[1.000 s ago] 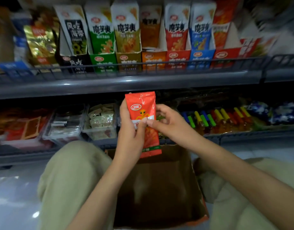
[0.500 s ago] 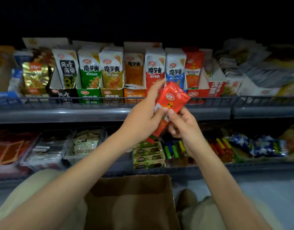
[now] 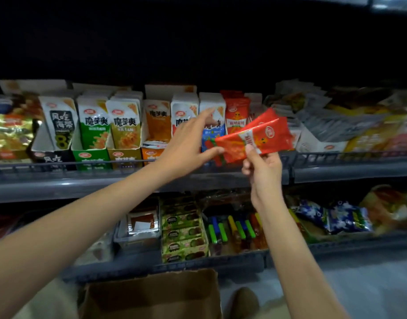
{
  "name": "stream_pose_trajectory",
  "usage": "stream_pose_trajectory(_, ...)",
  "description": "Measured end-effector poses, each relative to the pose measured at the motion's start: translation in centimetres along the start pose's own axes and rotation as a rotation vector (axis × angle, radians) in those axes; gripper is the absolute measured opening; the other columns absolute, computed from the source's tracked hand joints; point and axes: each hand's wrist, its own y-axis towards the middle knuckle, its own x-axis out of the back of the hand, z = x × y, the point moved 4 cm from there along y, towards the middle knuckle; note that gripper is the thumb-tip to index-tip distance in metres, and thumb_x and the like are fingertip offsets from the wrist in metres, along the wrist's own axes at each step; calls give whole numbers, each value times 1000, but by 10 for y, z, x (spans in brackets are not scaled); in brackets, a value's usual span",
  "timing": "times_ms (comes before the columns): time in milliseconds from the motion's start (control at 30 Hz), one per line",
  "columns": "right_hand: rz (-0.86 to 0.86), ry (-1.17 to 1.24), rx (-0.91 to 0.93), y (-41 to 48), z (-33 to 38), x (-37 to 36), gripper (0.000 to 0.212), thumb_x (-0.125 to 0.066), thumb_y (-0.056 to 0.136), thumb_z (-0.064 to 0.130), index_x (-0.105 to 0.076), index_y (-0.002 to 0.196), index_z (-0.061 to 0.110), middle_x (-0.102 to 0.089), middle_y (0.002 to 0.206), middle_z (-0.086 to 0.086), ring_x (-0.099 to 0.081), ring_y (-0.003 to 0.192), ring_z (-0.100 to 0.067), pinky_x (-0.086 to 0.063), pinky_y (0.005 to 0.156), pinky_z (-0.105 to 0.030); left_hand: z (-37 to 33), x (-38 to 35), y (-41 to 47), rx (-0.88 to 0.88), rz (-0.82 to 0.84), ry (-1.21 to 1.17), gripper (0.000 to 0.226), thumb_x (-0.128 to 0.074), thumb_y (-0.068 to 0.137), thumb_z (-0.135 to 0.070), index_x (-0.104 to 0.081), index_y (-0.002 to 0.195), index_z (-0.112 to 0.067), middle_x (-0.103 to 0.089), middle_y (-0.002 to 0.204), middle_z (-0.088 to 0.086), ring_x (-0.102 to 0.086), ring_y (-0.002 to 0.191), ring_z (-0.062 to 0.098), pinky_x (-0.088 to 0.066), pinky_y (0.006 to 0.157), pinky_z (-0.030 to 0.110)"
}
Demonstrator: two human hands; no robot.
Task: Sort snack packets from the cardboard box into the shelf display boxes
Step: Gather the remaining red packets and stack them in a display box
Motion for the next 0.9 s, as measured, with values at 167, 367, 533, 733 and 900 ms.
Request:
stream_pose_trajectory(167, -140, 254, -28, 69, 17, 16, 18, -51, 95, 1, -47, 86, 17, -43, 67, 5, -40, 44, 0, -33, 40, -13, 18, -43, 14, -288, 150, 509, 63, -61, 86, -43, -43, 137, -11, -51, 136, 9, -43, 128, 26, -20, 108, 36)
stream_pose_trajectory(367, -13, -55, 61, 119, 25, 14, 22, -51, 94, -1, -47, 83, 17, -48, 70, 7, -46, 44, 4, -33, 42, -11, 14, -77, 26, -436, 21, 561, 44, -44, 86, -29, -61, 121, -8, -65, 117, 8, -62, 102, 25, -36, 95, 40)
stream_pose_trajectory(533, 279, -650, 79, 153, 11, 15, 23, -61, 88, 2, -55, 105, 16, -64, 98, -1, -61, 88, -10, -49, 69, -18, 21, -100, 26, -498, -37, 619, 39, -45, 88, -26, -61, 117, -5, -65, 113, 11, -62, 89, 27, -37, 87, 39)
stream_pose_trajectory(733, 268, -1065, 175, 163, -9, 5, 41, -74, 77, 7, -56, 114, 11, -60, 101, 3, -56, 93, -9, -48, 79, -20, 22, -105, 26, -488, -14, 643, 40, -44, 85, -27, -56, 116, -5, -64, 113, 13, -60, 85, 29, -41, 75, 39)
stream_pose_trajectory(900, 287, -1182, 231, 165, -12, -7, 97, -82, 68, 18, -24, 145, 17, -38, 140, -8, -41, 128, -22, -37, 106, -35, 22, -105, 26, -478, -29, 660, 41, -43, 84, -27, -59, 114, -4, -64, 112, 13, -61, 84, 30, -39, 75, 39)
